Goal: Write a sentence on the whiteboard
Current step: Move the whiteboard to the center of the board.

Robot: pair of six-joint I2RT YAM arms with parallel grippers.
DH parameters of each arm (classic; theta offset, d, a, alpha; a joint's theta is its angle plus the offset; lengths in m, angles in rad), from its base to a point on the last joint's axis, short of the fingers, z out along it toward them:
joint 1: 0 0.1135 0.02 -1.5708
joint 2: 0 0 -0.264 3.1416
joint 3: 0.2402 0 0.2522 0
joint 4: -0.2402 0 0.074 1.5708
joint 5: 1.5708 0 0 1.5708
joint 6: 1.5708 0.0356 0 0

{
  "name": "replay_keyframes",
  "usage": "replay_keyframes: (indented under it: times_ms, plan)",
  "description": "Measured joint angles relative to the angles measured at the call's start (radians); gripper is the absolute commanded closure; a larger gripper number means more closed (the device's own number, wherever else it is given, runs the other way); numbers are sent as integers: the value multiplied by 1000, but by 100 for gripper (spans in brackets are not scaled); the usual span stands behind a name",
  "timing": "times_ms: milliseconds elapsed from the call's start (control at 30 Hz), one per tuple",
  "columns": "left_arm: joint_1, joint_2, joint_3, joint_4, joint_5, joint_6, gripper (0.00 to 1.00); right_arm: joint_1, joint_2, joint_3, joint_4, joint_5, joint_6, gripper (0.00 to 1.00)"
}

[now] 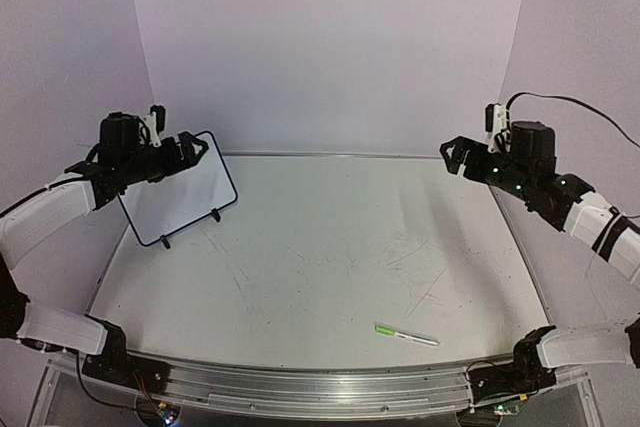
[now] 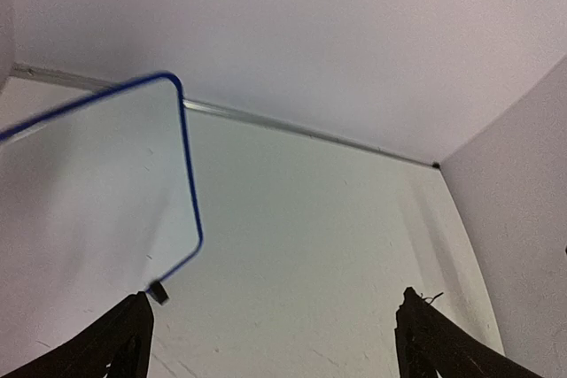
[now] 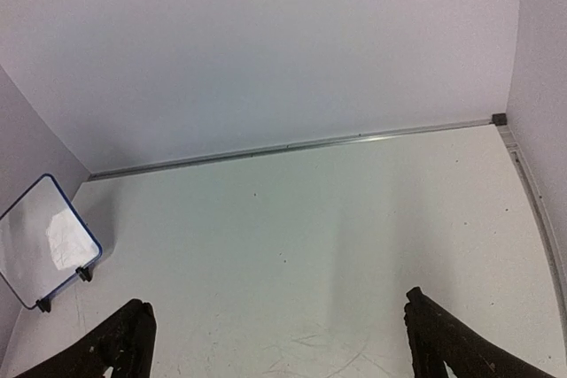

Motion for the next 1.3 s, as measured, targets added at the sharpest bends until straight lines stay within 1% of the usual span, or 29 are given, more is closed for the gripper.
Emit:
replay_keyframes:
  times_ms: [67,200,367,500,567,667,733,833,933,967,1067,1300]
  plan:
    - [-59,30,-5,-15,32,-1,4,23,31,0,-15,-1,0,2]
    - [-185,49,-9,-17,43,-5,5,43,77,0,-38,-6,0,2]
    - [-318,89,-31,-8,-29,-34,6,49,97,0,-51,-25,-3,2]
    - [-412,158,-61,-31,-162,-96,6,49,98,0,-50,-21,-2,2]
    - [-457,193,-65,-72,-274,-155,5,49,103,0,-49,-6,4,2]
    - [-520,265,-38,-190,-477,-275,3,49,122,1,-54,34,20,2]
    - [-546,316,-21,-253,-569,-354,4,49,136,3,-66,63,32,2]
    - [-550,372,-3,-315,-647,-431,11,49,147,8,-82,78,38,2]
    - [-543,444,46,-352,-688,-483,12,49,147,9,-87,63,34,2]
    - [-540,464,61,-354,-693,-494,14,49,147,9,-88,58,34,2]
    - [-524,551,129,-363,-711,-530,26,49,135,6,-93,58,33,2]
    - [-435,718,251,-361,-773,-571,30,49,90,-2,-94,60,30,2]
